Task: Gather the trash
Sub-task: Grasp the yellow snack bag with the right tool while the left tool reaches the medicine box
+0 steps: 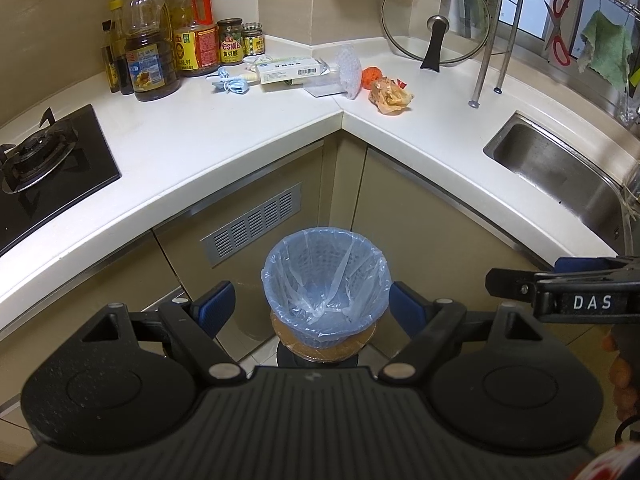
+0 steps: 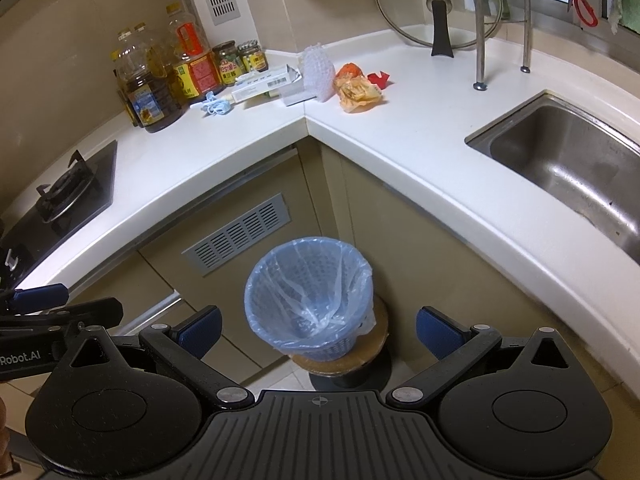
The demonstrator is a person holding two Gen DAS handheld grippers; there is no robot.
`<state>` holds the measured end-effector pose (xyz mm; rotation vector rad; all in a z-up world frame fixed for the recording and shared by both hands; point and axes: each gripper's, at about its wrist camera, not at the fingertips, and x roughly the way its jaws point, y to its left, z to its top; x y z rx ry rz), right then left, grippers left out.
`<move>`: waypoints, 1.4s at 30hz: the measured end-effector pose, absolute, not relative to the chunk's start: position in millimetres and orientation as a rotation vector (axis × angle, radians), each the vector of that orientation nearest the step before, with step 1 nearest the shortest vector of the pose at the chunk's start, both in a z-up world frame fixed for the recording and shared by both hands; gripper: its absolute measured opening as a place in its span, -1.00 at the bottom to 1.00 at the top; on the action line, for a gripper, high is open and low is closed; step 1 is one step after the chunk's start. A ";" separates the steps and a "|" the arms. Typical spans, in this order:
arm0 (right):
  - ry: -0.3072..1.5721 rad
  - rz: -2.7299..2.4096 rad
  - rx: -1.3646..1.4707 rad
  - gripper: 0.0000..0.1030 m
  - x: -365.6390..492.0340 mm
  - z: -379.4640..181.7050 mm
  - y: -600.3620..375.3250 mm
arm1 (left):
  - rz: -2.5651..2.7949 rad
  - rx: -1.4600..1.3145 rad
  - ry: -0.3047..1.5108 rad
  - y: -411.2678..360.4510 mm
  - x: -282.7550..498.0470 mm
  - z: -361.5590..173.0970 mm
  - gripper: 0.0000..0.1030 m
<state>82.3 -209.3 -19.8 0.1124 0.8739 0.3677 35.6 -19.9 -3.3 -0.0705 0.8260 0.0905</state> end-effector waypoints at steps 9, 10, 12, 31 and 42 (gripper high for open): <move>0.836 0.407 0.099 0.99 95.7 -23.6 -224.0 | 0.116 -0.087 0.828 -34.7 43.6 -12.7 0.61; 0.838 0.405 0.105 0.99 97.0 -24.8 -226.5 | 0.120 -0.088 0.827 -34.7 44.4 -13.1 0.61; 0.840 0.403 0.123 0.99 100.8 -26.7 -230.9 | 0.121 -0.093 0.820 -33.8 46.2 -12.9 0.61; 0.693 0.356 0.217 0.99 176.7 -26.4 -237.3 | 0.035 -0.049 0.749 4.1 149.4 -14.5 0.60; 0.652 0.291 0.200 0.99 299.0 -31.1 -190.8 | -0.046 0.002 0.735 58.9 270.5 -15.0 0.60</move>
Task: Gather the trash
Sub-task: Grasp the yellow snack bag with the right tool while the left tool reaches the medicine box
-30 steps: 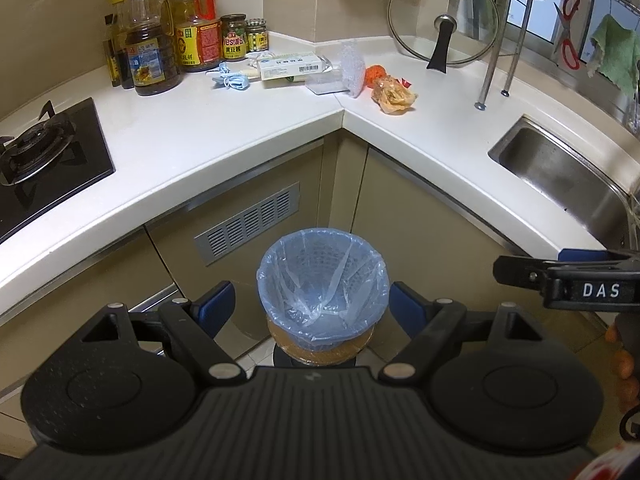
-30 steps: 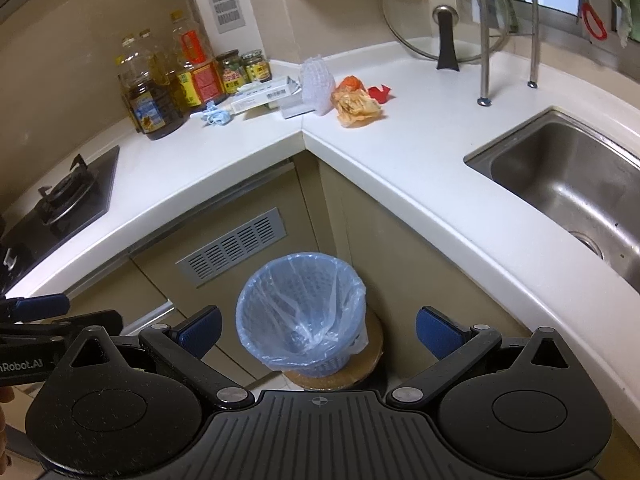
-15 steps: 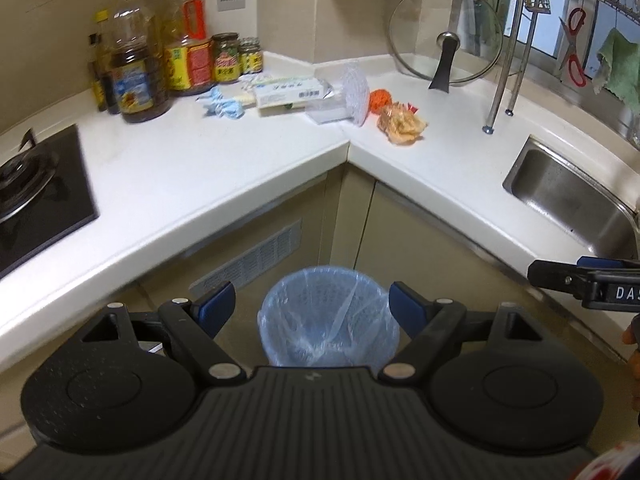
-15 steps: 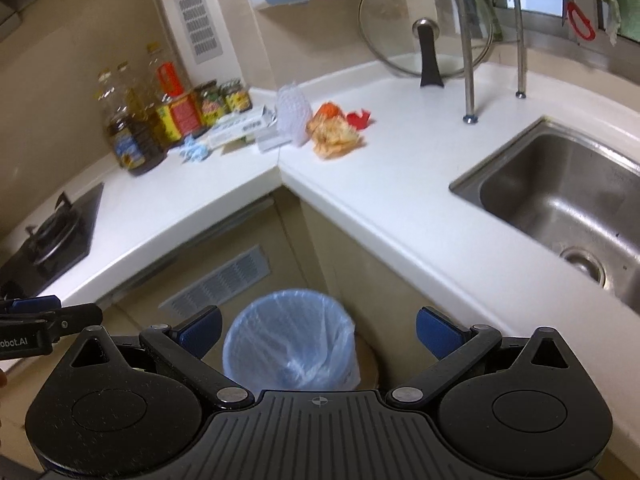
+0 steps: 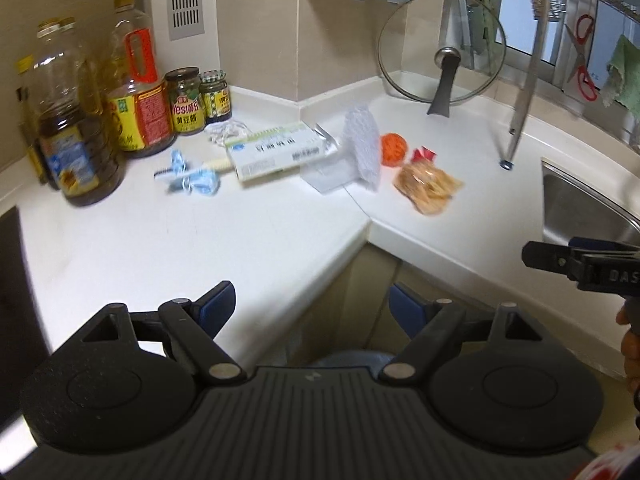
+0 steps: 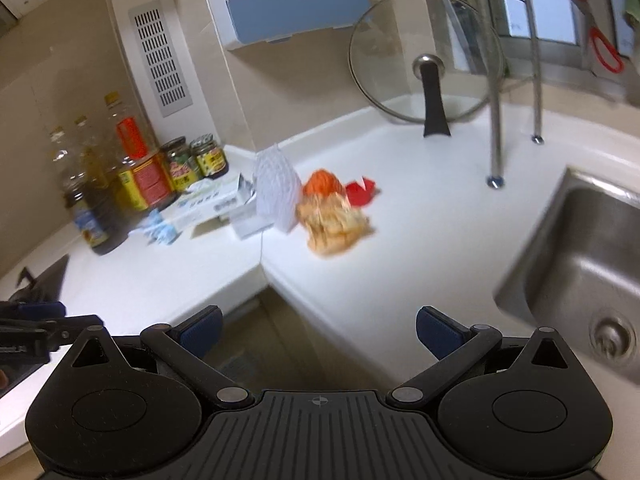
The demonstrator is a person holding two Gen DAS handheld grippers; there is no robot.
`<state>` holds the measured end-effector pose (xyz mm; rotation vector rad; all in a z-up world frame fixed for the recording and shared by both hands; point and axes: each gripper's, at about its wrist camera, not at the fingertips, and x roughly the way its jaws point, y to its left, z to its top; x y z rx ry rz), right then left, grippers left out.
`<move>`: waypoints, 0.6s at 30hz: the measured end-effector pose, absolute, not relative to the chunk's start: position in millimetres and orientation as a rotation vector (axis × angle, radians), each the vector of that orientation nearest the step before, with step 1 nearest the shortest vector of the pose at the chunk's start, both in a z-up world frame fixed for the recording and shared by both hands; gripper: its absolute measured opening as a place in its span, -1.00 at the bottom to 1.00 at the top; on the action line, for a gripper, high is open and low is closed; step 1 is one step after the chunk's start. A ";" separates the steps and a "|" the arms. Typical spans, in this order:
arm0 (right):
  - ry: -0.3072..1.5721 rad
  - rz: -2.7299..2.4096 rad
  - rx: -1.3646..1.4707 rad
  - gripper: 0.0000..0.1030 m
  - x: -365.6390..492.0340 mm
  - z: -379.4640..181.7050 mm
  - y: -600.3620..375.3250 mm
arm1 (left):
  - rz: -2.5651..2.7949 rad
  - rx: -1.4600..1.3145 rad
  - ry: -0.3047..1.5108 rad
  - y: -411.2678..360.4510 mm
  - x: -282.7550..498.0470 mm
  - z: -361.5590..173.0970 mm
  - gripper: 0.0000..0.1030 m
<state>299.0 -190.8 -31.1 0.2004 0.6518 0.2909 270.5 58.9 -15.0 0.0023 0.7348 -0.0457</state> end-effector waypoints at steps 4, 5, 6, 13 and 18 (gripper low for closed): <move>0.633 0.289 0.199 0.99 343.3 -42.2 -173.2 | -0.078 0.021 0.735 75.8 307.2 -19.1 0.60; 0.631 0.288 0.200 0.99 354.8 -44.4 -169.4 | -0.082 0.025 0.740 79.3 316.4 -20.8 0.60; 0.628 0.287 0.200 0.99 364.7 -46.8 -165.9 | -0.088 0.029 0.741 82.8 324.7 -22.9 0.60; 0.593 0.256 0.122 0.82 420.7 -58.1 -144.4 | -0.113 0.054 0.751 102.4 373.8 -36.7 0.60; 0.607 0.234 0.051 0.70 448.6 -70.1 -133.2 | -0.128 0.080 0.737 111.9 405.6 -39.2 0.60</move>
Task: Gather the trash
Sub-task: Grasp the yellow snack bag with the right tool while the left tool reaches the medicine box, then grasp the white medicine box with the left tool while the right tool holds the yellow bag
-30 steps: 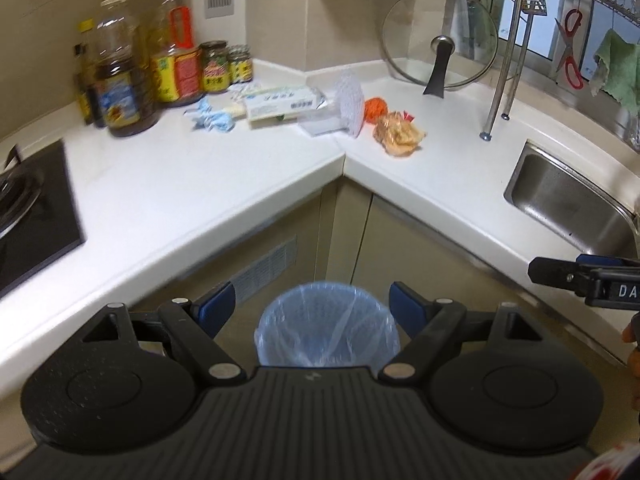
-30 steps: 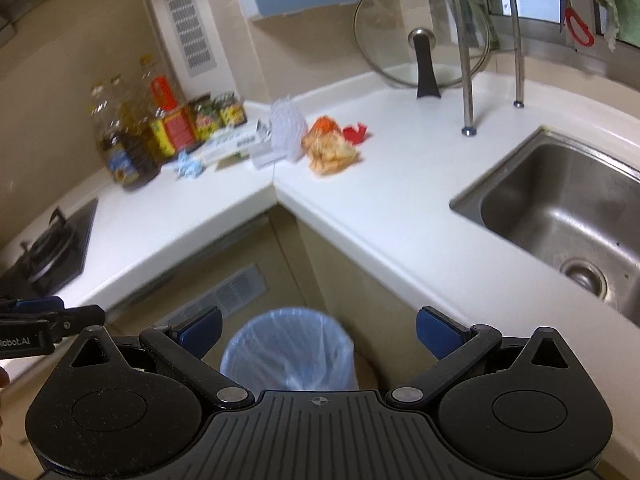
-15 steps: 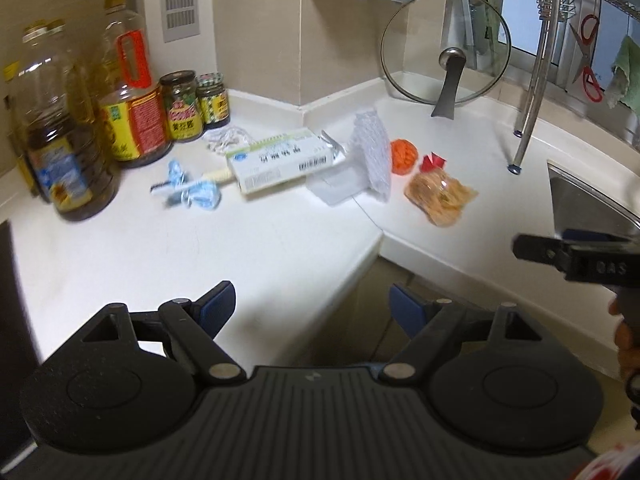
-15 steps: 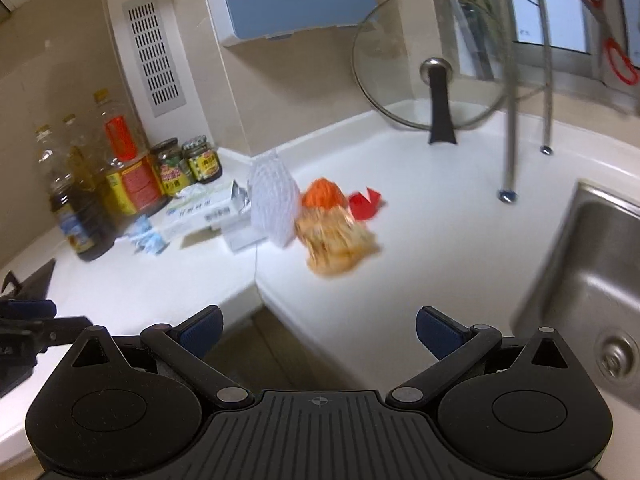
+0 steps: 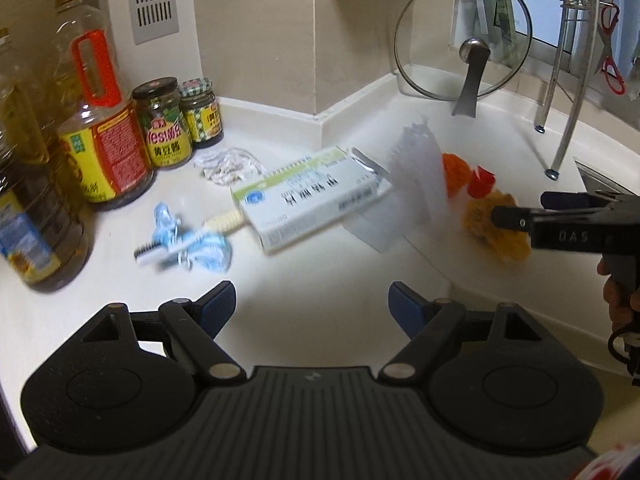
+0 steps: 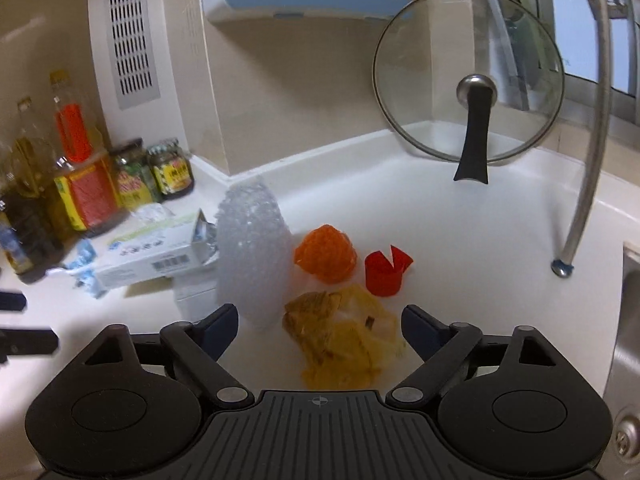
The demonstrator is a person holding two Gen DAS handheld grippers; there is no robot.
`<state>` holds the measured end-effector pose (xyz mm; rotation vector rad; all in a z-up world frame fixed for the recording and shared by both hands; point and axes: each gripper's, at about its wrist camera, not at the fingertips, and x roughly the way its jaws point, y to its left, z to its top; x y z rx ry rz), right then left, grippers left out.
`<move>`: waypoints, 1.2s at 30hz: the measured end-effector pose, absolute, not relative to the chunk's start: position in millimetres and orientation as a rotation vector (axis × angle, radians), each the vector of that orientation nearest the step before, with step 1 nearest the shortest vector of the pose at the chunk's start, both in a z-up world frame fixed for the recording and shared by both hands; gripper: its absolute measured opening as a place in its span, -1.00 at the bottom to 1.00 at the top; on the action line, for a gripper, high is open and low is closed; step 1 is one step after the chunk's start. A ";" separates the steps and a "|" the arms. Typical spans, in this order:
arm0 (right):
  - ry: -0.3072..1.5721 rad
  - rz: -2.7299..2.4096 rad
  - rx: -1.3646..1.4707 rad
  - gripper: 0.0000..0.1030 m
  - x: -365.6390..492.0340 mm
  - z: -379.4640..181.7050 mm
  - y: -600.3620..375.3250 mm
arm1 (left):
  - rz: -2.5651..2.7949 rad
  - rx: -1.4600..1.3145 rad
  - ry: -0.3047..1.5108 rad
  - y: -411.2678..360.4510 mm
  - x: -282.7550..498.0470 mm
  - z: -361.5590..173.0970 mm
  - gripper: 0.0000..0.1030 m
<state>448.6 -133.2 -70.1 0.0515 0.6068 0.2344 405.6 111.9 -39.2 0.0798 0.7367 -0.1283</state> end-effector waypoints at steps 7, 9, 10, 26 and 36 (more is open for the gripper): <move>0.644 0.224 -0.044 0.48 464.6 -82.6 -120.9 | -0.163 0.129 0.715 118.9 440.8 -41.6 0.60; 0.659 0.219 -0.069 0.35 467.1 -86.0 -118.4 | -0.173 0.146 0.711 119.6 448.6 -42.3 0.60; 0.665 0.216 -0.077 0.29 467.6 -87.1 -117.8 | -0.180 0.153 0.708 119.8 451.9 -42.8 0.60; 0.686 0.181 0.056 -0.28 476.6 -72.0 -130.9 | -0.321 0.306 0.683 131.1 504.2 -51.2 0.63; 0.721 0.136 0.173 -0.28 481.3 -70.1 -145.7 | -0.489 0.372 0.734 131.9 543.1 -63.6 0.74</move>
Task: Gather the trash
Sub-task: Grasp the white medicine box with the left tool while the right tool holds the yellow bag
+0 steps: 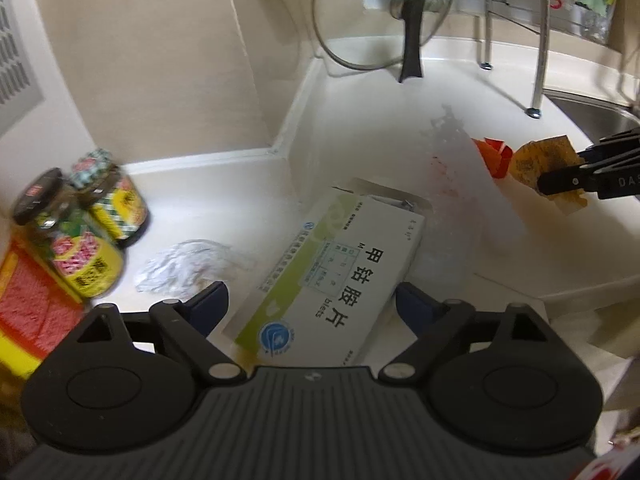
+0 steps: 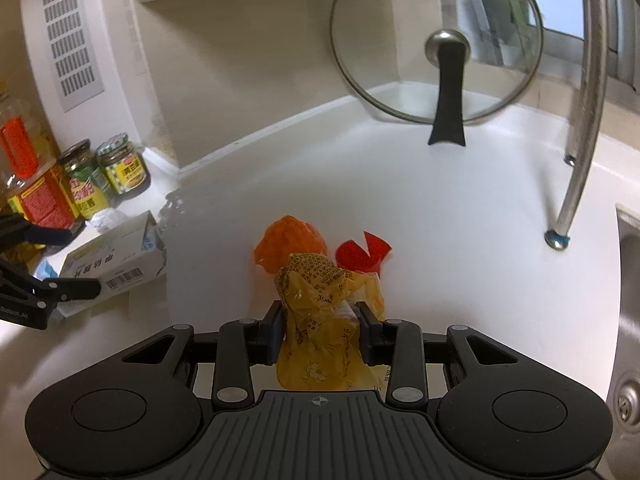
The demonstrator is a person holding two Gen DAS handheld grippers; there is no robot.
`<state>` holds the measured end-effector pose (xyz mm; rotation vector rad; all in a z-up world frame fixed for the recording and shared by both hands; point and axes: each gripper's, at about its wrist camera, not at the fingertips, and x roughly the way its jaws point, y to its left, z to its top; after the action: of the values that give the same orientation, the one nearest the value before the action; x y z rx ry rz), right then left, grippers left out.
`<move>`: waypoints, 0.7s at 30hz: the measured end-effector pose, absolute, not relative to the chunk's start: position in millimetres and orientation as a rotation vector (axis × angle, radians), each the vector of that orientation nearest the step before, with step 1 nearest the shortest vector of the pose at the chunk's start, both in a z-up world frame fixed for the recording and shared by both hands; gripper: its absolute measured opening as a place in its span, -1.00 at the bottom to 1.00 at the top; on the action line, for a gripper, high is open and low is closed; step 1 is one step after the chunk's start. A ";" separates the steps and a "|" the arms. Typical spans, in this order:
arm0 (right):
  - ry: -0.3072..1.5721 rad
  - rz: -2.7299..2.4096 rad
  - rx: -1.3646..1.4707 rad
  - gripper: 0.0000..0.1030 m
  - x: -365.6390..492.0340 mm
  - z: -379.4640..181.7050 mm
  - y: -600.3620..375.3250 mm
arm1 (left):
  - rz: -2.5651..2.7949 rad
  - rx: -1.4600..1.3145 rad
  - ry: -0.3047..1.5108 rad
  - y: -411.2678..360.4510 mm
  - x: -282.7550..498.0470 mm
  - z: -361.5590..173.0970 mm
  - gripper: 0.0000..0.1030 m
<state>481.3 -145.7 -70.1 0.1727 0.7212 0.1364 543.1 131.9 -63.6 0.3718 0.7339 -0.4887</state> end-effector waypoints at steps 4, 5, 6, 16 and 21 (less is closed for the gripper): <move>0.723 0.117 0.196 -0.28 479.9 -70.4 -149.5 | -0.518 0.347 0.763 133.6 555.8 -67.9 0.74; 0.725 0.111 0.199 -0.28 479.5 -70.6 -150.3 | -0.520 0.344 0.762 133.6 557.1 -68.2 0.73; 0.728 0.106 0.203 -0.28 478.8 -70.9 -151.6 | -0.526 0.341 0.758 133.1 556.7 -68.0 0.68; 0.743 0.065 0.243 -0.28 468.0 -75.0 -158.1 | -0.544 0.363 0.742 126.7 547.9 -65.7 0.54; 0.736 0.064 0.249 -0.28 460.0 -73.8 -157.8 | -0.517 0.339 0.724 127.9 532.5 -62.1 0.49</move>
<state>460.0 -157.8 -73.8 0.2491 0.7361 0.0644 532.5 127.9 -62.1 0.3387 0.7238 -0.5166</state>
